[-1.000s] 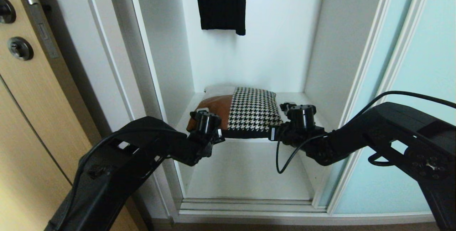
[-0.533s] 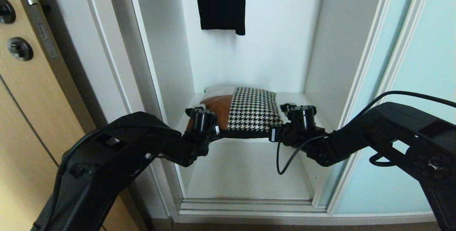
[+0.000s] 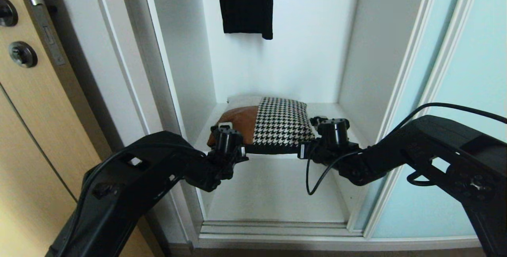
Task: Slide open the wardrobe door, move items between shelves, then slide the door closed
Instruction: Place the pillow on the higher shelf
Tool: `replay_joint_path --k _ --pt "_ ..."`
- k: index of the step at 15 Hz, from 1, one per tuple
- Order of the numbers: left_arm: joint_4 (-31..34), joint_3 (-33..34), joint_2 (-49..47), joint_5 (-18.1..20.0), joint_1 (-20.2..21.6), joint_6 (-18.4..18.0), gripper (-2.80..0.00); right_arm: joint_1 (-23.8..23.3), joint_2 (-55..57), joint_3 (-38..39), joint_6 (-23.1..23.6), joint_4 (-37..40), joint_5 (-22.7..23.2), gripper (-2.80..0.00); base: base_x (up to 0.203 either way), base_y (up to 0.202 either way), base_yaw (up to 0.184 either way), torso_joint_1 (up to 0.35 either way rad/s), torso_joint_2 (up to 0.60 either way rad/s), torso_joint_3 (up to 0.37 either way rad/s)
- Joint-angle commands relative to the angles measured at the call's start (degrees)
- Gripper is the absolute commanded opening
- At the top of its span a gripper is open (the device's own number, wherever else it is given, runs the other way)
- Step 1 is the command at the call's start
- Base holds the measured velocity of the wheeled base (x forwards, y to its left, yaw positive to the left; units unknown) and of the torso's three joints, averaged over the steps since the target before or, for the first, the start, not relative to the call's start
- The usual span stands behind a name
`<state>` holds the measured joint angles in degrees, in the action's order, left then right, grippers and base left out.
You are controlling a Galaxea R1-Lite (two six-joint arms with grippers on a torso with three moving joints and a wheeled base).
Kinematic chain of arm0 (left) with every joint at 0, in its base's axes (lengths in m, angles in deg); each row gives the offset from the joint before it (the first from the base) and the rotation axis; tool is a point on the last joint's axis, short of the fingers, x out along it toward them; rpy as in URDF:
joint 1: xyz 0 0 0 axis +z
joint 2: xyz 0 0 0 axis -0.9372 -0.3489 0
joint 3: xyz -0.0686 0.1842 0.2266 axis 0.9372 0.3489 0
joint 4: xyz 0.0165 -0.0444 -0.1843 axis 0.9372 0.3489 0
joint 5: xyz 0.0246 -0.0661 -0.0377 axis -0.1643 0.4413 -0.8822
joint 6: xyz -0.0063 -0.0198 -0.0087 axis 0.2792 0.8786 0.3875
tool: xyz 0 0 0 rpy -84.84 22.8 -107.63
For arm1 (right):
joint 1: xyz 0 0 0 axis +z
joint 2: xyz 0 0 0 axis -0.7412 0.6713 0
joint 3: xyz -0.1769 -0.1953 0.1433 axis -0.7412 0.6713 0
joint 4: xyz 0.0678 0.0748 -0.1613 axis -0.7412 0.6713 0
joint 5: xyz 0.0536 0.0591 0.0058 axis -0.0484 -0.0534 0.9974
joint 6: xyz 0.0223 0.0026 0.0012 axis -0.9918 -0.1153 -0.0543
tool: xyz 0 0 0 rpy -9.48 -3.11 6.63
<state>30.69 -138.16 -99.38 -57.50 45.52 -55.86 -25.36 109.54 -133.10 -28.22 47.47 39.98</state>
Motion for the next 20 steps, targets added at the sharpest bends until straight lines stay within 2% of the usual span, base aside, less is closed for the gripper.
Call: replay_joint_path --k 1,4,10,12,16,20 --pt "-0.5 -0.8 -1.6 -0.2 0.1 -0.2 -2.80 -0.1 1.1 -0.7 -0.1 -0.2 0.0 -2.80 0.000 0.000 0.000 0.000 0.00 0.000" --pt "-0.6 -1.2 -2.1 -0.2 0.1 -0.4 -2.80 -0.1 1.4 -1.2 -0.1 -0.1 0.0 -2.80 0.000 0.000 0.000 0.000 0.00 0.000" --pt "-0.9 -1.7 -2.5 -0.4 0.0 -0.6 -2.80 -0.3 1.9 -1.7 -0.1 0.2 0.0 -2.80 0.187 0.000 -0.001 0.003 0.00 0.002" --pt "-2.9 -1.7 -2.6 -0.2 0.0 -0.5 -2.80 -0.3 2.0 -2.5 -0.1 1.2 0.0 -2.80 0.134 0.000 0.003 0.004 0.00 0.003" --pt "-5.9 -0.5 -1.7 -0.3 -0.7 -0.4 -2.80 -0.7 0.6 -1.6 -0.1 1.3 0.0 -2.80 0.000 0.000 0.000 0.000 0.00 0.000" --pt "-7.2 9.3 7.6 -0.1 -2.5 -0.3 -2.80 -0.4 -7.7 5.3 0.1 2.8 0.6 -2.80 0.000 0.000 0.000 0.000 0.00 0.000"
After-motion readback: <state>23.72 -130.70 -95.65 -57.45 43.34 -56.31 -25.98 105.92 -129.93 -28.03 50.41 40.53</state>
